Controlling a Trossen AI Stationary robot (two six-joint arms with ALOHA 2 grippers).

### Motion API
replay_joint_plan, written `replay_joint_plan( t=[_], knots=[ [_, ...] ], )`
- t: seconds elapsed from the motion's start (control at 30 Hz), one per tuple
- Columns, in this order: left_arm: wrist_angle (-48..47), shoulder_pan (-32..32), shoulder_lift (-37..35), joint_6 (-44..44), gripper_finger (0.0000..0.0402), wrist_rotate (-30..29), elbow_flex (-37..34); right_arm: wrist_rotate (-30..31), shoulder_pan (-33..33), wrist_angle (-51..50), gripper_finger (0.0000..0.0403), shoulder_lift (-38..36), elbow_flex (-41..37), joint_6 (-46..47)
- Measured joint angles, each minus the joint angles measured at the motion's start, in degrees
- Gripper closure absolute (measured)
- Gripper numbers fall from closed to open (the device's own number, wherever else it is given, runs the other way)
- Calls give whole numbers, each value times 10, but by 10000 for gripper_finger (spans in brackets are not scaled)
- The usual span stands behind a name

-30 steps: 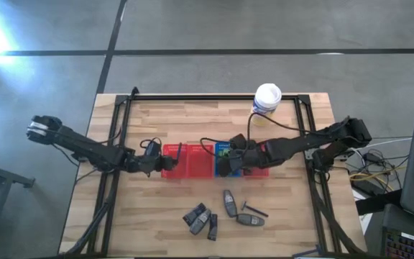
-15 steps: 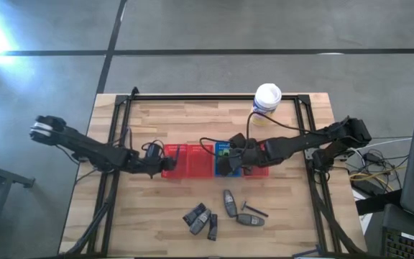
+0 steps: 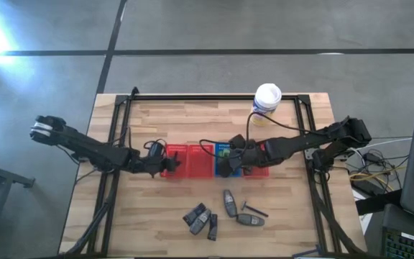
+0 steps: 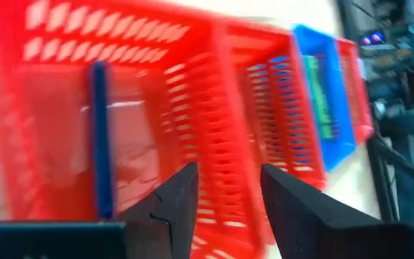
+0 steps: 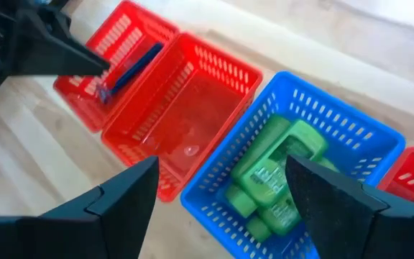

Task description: Pick & Place Travel size toiletries

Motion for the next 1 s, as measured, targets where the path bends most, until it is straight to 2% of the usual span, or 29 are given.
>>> replay_joint_plan(
  t=[0.23, 0.47, 0.77, 1.0],
  knots=[
    [1, -1, -27, 155, 248, 1, 45, -46, 0, -1, 82, 0, 0, 1],
    [1, -8, -30, 270, 248, 45, 82, -79, 17, -4, 64, 0, 0, 12],
    [-14, -46, -30, 281, 248, 58, 82, -80, 53, -10, 53, 1, -11, 64],
    [-13, -54, -30, 286, 248, 57, 82, -111, 82, -36, 73, 1, -26, 133]
  ],
)
